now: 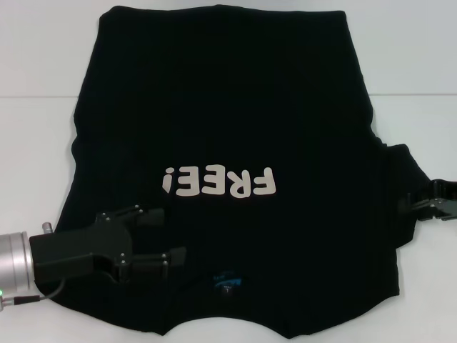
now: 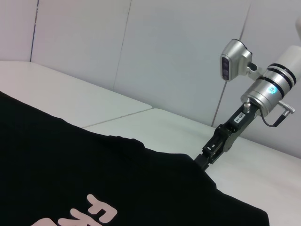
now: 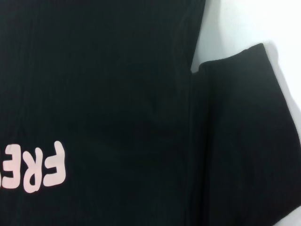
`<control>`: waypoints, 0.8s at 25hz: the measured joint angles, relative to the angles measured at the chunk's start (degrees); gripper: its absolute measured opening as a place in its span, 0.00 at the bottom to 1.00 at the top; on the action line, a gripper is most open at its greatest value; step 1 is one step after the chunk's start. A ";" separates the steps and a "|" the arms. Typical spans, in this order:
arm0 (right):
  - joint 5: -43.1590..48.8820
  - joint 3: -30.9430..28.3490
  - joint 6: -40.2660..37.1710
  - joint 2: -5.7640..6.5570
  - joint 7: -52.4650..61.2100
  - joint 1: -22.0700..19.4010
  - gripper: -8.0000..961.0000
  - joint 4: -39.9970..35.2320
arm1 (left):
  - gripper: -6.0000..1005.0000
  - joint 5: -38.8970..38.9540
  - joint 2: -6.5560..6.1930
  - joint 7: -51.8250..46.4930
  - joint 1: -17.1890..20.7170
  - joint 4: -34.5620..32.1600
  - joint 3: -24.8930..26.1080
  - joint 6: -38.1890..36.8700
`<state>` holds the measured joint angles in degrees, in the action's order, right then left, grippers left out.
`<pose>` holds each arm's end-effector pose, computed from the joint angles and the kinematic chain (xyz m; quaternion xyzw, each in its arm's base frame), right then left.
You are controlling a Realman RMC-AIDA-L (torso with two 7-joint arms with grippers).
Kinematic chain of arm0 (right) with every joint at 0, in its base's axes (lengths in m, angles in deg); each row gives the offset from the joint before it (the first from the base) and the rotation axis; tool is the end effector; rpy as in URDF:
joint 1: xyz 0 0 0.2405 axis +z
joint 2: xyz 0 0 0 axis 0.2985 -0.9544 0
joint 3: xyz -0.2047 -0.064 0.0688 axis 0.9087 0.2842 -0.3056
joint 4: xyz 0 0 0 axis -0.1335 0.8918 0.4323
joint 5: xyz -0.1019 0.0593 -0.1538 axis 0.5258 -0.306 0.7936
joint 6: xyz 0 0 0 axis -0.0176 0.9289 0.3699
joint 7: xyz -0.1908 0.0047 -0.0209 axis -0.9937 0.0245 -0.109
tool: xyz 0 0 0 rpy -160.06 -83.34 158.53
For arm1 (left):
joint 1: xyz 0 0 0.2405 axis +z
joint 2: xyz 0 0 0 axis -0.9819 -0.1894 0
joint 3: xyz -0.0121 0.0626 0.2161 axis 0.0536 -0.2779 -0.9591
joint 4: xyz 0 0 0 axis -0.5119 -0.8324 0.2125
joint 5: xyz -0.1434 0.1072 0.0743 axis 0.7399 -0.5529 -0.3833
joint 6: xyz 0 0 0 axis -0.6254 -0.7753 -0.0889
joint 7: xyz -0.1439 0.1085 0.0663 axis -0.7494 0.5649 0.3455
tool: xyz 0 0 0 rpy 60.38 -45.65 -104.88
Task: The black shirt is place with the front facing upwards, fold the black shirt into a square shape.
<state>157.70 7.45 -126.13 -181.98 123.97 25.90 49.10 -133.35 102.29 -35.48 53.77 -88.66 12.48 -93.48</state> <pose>0.2906 0.3762 0.0132 -0.7111 0.6733 0.0311 0.2002 -0.2379 0.2919 -0.0304 -0.9300 -0.2186 -0.2583 0.1433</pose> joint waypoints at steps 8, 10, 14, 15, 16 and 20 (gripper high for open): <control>0.25 0.27 0.18 0.01 -0.01 -0.01 0.32 -0.06 | 0.90 0.00 0.00 0.00 0.06 0.00 -0.01 0.00; 0.26 0.27 0.27 0.02 -0.01 -0.02 0.22 -0.10 | 0.90 0.00 0.00 0.00 0.08 0.00 -0.01 0.00; 0.28 0.27 0.45 0.02 -0.01 -0.03 0.15 -0.17 | 0.90 0.00 0.00 0.00 -0.02 0.00 -0.01 0.00; 0.28 0.27 0.46 0.02 -0.01 -0.06 0.14 -0.23 | 0.90 0.00 0.00 0.00 -0.04 0.00 0.00 0.00; 0.27 0.27 0.46 0.03 -0.01 -0.09 0.12 -0.29 | 0.90 0.00 0.00 0.00 -0.07 0.00 -0.01 0.00; 0.13 0.16 0.45 0.20 -0.01 -0.47 0.05 -0.85 | 0.90 0.00 0.00 0.00 -0.13 0.00 0.03 0.00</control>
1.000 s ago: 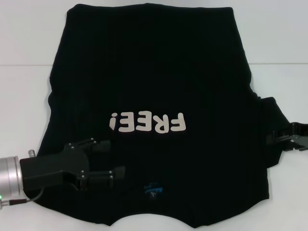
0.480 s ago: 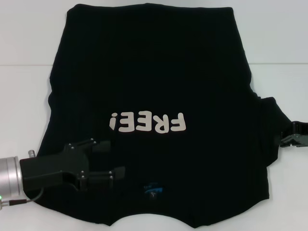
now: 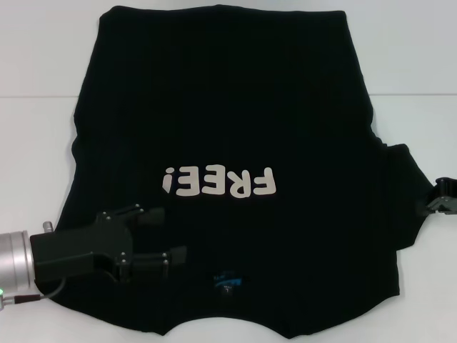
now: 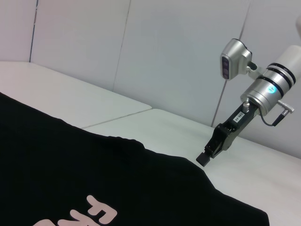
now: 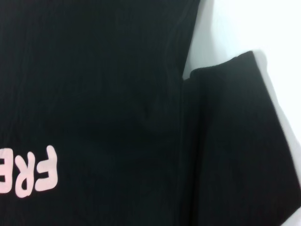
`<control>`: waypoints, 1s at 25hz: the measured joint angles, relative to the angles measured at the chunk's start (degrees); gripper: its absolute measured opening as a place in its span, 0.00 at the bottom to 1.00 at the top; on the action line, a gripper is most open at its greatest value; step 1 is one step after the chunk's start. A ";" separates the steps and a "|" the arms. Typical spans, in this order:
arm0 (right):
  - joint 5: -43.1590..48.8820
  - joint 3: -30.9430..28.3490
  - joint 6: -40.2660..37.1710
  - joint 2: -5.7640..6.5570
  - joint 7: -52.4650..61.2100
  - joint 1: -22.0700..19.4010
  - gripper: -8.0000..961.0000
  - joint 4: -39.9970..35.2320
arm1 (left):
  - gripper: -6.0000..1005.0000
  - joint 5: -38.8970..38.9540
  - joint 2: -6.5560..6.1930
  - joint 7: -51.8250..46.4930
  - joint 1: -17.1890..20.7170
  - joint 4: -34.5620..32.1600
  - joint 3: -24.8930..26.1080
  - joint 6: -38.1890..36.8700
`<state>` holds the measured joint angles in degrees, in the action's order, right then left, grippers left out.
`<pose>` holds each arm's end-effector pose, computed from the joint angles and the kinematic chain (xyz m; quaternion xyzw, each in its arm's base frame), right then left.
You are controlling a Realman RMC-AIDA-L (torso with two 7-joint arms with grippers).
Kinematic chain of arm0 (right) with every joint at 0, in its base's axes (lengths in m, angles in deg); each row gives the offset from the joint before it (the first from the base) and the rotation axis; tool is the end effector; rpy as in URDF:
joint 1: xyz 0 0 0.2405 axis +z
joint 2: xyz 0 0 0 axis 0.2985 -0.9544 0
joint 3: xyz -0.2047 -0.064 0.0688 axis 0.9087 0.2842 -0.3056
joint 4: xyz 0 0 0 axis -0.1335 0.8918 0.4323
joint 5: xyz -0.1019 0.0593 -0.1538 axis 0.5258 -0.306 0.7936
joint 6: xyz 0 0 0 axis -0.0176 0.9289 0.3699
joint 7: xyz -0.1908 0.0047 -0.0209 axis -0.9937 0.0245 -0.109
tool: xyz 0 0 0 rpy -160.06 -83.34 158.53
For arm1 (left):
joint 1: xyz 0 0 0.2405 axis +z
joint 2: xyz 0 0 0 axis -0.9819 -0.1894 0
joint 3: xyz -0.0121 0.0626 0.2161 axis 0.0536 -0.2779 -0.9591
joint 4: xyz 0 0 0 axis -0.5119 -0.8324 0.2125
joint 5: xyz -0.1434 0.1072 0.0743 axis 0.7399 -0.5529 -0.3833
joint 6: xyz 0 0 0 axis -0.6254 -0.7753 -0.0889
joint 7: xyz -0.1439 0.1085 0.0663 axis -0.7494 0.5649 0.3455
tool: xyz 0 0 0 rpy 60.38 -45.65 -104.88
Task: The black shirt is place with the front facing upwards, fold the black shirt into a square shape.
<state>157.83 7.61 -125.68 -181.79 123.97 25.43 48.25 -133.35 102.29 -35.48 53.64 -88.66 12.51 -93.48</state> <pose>0.2945 0.3778 0.0186 -0.7099 0.6710 0.0307 0.2118 -0.2373 0.2925 -0.0304 -0.9302 -0.2177 -0.2585 0.1432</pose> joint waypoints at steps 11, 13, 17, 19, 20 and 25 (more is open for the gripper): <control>0.20 -0.29 -2.21 0.86 0.23 -0.85 0.10 -0.09 | 0.90 0.00 -0.07 -0.52 -0.13 -0.24 0.04 0.00; 0.05 -0.49 -2.21 0.99 0.24 -1.21 0.15 -0.09 | 0.90 0.00 -0.08 -0.52 -0.13 -0.26 0.04 0.00; -0.03 -0.66 -1.76 1.02 0.35 -1.41 0.24 0.23 | 0.90 0.00 -0.14 -0.53 -0.17 -0.36 0.05 0.00; -0.03 -0.57 -1.63 0.75 0.33 -1.36 0.28 0.39 | 0.90 0.00 -0.14 -0.53 -0.23 -0.38 0.05 0.00; -0.03 -0.49 -1.62 0.62 0.30 -1.24 0.30 0.41 | 0.90 0.00 -0.13 -0.53 -0.23 -0.38 0.05 0.02; -0.01 -0.11 -1.56 0.09 0.24 -0.61 0.40 0.47 | 0.90 0.00 -0.04 -0.53 -0.22 -0.38 0.05 0.05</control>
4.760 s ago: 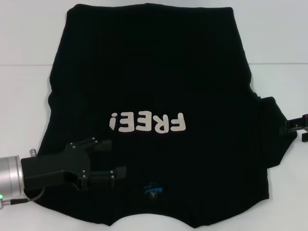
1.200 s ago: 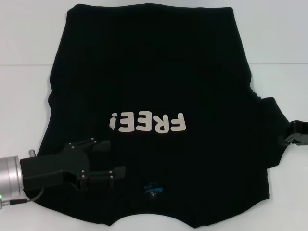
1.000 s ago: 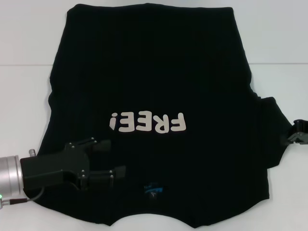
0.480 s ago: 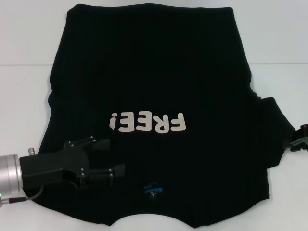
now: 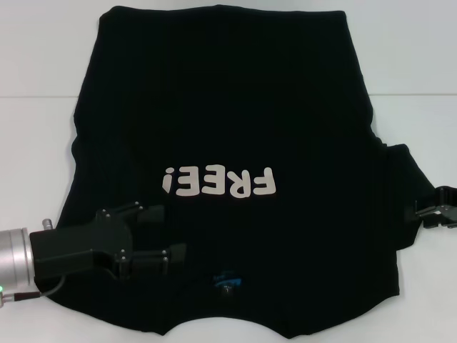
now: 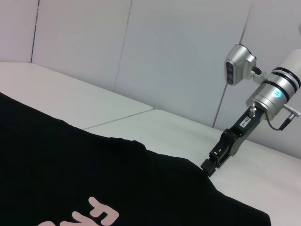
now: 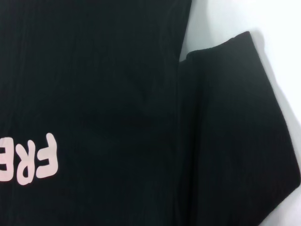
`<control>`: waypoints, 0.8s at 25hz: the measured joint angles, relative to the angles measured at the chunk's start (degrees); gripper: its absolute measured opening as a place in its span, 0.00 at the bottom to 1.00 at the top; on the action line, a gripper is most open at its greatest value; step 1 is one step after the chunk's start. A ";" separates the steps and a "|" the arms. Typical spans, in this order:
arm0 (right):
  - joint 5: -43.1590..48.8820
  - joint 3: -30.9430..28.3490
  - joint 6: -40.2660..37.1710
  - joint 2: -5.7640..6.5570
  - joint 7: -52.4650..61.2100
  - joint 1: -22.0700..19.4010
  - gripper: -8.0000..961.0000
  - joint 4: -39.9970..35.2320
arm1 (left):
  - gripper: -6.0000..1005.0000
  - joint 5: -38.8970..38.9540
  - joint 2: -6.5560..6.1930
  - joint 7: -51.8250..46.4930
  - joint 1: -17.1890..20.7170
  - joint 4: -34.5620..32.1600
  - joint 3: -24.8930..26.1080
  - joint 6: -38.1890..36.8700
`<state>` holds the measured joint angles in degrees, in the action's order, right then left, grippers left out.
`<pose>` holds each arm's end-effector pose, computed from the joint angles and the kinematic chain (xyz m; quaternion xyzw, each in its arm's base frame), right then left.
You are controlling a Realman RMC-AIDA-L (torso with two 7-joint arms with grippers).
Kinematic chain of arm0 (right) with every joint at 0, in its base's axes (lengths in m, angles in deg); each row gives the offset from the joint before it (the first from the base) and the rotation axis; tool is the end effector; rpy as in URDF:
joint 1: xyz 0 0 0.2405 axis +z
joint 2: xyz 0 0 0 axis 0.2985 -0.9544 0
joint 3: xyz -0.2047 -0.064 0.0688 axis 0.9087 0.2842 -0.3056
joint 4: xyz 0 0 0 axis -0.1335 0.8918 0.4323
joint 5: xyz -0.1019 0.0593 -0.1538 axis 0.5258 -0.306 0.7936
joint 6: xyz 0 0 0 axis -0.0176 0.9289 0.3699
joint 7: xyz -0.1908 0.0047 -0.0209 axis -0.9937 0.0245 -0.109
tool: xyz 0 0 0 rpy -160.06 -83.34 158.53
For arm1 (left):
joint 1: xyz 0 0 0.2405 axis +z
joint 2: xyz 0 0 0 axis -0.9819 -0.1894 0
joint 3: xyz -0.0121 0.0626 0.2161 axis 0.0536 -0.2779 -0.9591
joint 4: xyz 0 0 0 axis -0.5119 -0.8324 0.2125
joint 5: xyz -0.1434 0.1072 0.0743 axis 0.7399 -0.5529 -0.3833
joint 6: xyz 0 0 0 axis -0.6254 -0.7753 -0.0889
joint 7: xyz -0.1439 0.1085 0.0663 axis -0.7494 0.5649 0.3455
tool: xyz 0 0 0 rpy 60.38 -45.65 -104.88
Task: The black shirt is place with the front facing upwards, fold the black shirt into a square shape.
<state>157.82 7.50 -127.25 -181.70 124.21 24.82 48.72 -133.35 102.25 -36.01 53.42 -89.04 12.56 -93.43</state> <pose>0.2968 0.3693 0.0155 -0.7053 0.6807 0.0265 0.1964 -0.2364 0.2945 -0.0289 -0.9301 -0.2179 -0.2580 0.1442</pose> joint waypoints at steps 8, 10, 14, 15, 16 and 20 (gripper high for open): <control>0.15 0.13 0.39 -0.20 -0.04 -0.04 0.49 0.12 | 0.90 0.00 0.04 0.00 0.00 0.04 0.00 0.05; 0.13 0.14 0.40 -0.20 -0.06 -0.06 0.49 0.13 | 0.90 0.00 0.04 0.00 0.00 0.05 0.00 0.05; 0.14 0.14 0.44 -0.24 -0.13 0.07 0.49 0.15 | 0.90 0.00 0.04 0.00 0.00 0.05 0.00 0.05; 0.15 0.17 0.48 -0.27 -0.16 0.14 0.49 0.15 | 0.90 0.00 0.04 0.00 0.00 0.05 -0.01 0.04; 0.19 0.18 0.54 -0.32 -0.16 0.19 0.49 0.15 | 0.90 0.00 0.04 0.00 0.00 0.05 -0.03 0.04; 0.36 0.28 0.97 -0.49 -0.18 0.42 0.47 0.15 | 0.90 0.00 0.04 0.00 0.00 0.17 -0.09 0.04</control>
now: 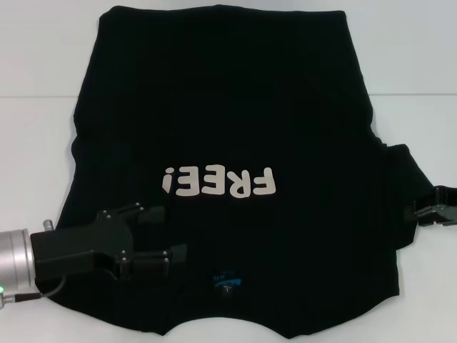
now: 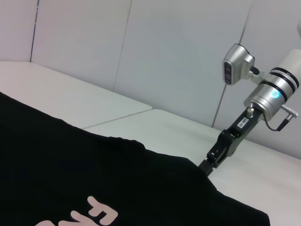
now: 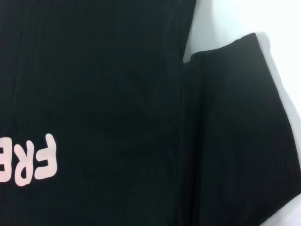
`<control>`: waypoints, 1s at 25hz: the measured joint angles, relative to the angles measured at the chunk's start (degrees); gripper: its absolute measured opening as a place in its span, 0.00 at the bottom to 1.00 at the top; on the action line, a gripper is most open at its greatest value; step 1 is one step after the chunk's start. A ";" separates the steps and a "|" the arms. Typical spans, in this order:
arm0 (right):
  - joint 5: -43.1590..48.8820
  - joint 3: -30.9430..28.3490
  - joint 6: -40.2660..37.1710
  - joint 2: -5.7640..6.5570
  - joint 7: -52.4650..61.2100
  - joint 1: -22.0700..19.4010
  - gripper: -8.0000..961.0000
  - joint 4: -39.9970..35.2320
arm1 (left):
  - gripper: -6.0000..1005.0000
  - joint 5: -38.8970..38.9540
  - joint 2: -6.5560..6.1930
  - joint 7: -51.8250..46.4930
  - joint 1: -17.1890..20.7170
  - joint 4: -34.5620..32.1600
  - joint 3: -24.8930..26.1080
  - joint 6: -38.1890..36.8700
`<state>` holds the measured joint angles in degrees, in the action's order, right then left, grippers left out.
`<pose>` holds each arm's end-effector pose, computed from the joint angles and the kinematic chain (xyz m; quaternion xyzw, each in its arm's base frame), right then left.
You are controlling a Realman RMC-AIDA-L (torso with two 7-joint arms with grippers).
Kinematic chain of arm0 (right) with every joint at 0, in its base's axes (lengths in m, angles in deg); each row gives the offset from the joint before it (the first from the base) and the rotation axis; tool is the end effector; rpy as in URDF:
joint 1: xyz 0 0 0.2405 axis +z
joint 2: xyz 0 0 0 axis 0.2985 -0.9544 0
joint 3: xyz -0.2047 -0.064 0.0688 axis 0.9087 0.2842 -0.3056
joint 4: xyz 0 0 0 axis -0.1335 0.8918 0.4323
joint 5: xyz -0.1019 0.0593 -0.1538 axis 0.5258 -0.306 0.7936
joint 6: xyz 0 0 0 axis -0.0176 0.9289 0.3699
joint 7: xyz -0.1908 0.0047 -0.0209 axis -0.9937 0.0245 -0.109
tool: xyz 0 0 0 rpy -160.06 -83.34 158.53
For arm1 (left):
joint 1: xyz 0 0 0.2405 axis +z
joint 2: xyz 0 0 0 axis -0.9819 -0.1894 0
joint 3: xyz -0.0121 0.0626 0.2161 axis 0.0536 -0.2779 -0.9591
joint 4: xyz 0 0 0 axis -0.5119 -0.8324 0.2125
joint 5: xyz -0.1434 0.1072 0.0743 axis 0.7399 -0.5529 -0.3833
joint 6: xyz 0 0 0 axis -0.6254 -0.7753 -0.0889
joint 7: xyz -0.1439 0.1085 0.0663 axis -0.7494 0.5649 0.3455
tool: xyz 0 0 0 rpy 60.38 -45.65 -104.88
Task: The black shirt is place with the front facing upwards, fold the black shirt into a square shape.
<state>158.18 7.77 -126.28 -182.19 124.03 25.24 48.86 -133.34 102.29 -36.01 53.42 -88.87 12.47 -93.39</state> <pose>0.2953 0.3715 0.0119 -0.7089 0.6759 0.0239 0.1998 -0.2363 0.2940 -0.0299 -0.9300 -0.2190 -0.2583 0.1429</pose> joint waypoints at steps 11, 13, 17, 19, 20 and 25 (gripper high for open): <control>0.12 2.50 1.25 -0.35 0.07 0.28 0.31 -0.01 | 0.90 0.00 0.00 0.00 0.11 0.04 0.00 -0.01; 0.10 2.53 1.28 -0.36 0.08 0.28 0.29 -0.11 | 0.90 0.00 0.00 0.00 0.10 0.04 0.00 0.00; 0.02 2.57 1.23 -0.39 0.09 0.29 0.20 -0.35 | 0.90 0.00 0.00 0.00 0.18 0.04 0.00 -0.01; 0.00 2.57 1.20 -0.39 0.09 0.29 0.13 -0.45 | 0.90 0.00 0.00 0.00 0.18 0.04 0.00 0.00; 0.00 2.58 1.19 -0.39 0.09 0.29 0.10 -0.46 | 0.90 0.00 0.00 0.00 0.17 0.03 0.00 -0.01; -0.08 2.57 0.96 -0.40 0.03 0.29 0.02 -0.53 | 0.90 0.00 0.00 0.00 0.17 0.03 0.00 0.00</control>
<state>158.10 10.35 -125.32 -182.59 124.06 25.52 48.34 -133.35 102.29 -36.01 53.59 -88.83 12.47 -93.39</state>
